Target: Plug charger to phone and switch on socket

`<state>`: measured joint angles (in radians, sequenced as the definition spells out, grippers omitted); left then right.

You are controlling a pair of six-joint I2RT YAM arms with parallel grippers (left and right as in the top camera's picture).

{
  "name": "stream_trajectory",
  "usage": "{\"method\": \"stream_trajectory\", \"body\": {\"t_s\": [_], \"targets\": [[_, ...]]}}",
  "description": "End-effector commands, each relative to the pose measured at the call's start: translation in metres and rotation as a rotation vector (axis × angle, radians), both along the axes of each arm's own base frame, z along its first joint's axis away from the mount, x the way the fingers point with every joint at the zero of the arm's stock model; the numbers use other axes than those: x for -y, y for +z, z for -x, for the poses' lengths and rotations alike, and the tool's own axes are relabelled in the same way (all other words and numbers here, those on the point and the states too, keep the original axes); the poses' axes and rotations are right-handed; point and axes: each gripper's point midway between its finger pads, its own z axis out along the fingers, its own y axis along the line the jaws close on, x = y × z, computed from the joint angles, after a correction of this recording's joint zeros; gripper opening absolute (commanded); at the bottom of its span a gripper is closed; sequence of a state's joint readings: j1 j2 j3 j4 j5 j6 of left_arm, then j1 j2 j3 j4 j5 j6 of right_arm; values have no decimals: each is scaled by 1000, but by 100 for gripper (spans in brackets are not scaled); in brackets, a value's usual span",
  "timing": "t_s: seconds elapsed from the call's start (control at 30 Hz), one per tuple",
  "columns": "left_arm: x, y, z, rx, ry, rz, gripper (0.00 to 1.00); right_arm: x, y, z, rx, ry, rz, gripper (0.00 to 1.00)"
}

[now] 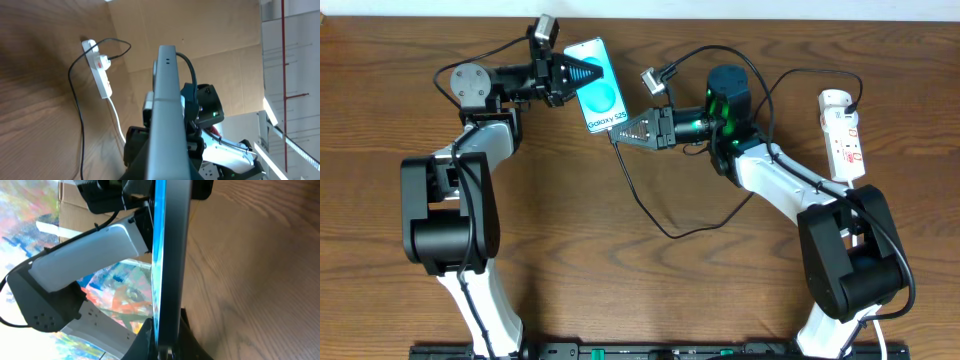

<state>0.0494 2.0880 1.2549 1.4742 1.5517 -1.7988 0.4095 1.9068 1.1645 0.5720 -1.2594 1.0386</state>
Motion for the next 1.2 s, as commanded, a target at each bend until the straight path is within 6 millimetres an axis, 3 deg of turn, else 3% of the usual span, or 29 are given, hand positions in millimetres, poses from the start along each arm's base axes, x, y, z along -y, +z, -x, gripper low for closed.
{"method": "stream_trajectory", "body": {"t_s": [0.0, 0.23, 0.33, 0.5, 0.8, 0.9, 1.03, 1.17], "targets": [[4, 8, 5, 46, -24, -13, 7, 4, 1, -11, 16, -51, 3, 9], [4, 8, 5, 46, -24, -13, 7, 4, 2, -9, 15, -43, 2, 13], [4, 8, 5, 46, -24, -13, 7, 4, 2, -9, 15, -39, 1, 19], [4, 8, 5, 46, -24, -13, 7, 4, 2, -8, 15, -37, 0, 43], [4, 8, 5, 46, -24, -13, 8, 4, 2, -8, 15, -33, 0, 52], [3, 8, 5, 46, -23, -13, 7, 4, 2, -8, 16, -33, 0, 66], [0, 8, 4, 46, -16, -13, 7, 5, 2, -9, 31, -36, -1, 99], [-4, 8, 3, 45, -7, -14, 7, 10, 2, -13, 35, -48, -2, 99]]}}
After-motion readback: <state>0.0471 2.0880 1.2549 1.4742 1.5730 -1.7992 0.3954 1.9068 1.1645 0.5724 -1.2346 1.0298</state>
